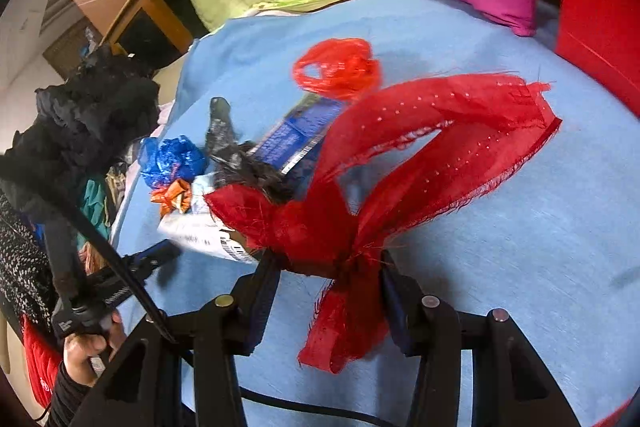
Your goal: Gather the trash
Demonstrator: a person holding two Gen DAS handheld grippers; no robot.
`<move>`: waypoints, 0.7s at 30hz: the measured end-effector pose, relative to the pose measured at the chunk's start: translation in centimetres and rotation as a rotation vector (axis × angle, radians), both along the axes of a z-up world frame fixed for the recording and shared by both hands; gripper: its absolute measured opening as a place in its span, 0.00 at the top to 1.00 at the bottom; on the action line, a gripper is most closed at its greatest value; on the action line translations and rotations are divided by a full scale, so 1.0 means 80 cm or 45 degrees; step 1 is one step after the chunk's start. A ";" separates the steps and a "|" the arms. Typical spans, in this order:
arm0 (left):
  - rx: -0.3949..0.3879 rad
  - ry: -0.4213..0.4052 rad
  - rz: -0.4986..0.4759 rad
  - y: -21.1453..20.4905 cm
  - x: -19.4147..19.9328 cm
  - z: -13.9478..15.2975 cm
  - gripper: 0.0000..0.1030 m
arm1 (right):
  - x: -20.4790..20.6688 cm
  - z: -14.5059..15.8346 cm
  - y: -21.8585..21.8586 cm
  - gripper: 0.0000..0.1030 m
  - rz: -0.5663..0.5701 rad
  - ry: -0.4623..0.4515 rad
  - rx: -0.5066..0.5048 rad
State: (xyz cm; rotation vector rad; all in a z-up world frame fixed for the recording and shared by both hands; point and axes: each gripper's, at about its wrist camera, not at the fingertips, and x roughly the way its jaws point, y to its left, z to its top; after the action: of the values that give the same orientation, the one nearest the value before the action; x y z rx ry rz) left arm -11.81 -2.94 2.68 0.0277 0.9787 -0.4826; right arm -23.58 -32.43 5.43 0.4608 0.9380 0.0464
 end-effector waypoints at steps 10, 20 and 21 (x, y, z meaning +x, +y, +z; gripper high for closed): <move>-0.129 -0.132 -0.210 -0.040 -0.054 0.067 0.10 | -0.015 -0.012 -0.020 0.50 -0.017 -0.009 0.050; 0.194 -0.026 -0.397 -0.117 -0.055 0.001 0.70 | -0.034 -0.018 -0.052 0.50 -0.081 -0.016 0.090; 0.181 -0.026 -0.387 -0.112 -0.058 0.004 0.72 | -0.037 -0.016 -0.056 0.50 -0.093 -0.016 0.088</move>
State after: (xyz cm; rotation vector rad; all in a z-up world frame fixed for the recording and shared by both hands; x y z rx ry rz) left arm -16.44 -11.89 3.02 0.3121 0.9920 -0.6887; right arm -26.54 -36.91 4.14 0.5577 0.9083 0.0156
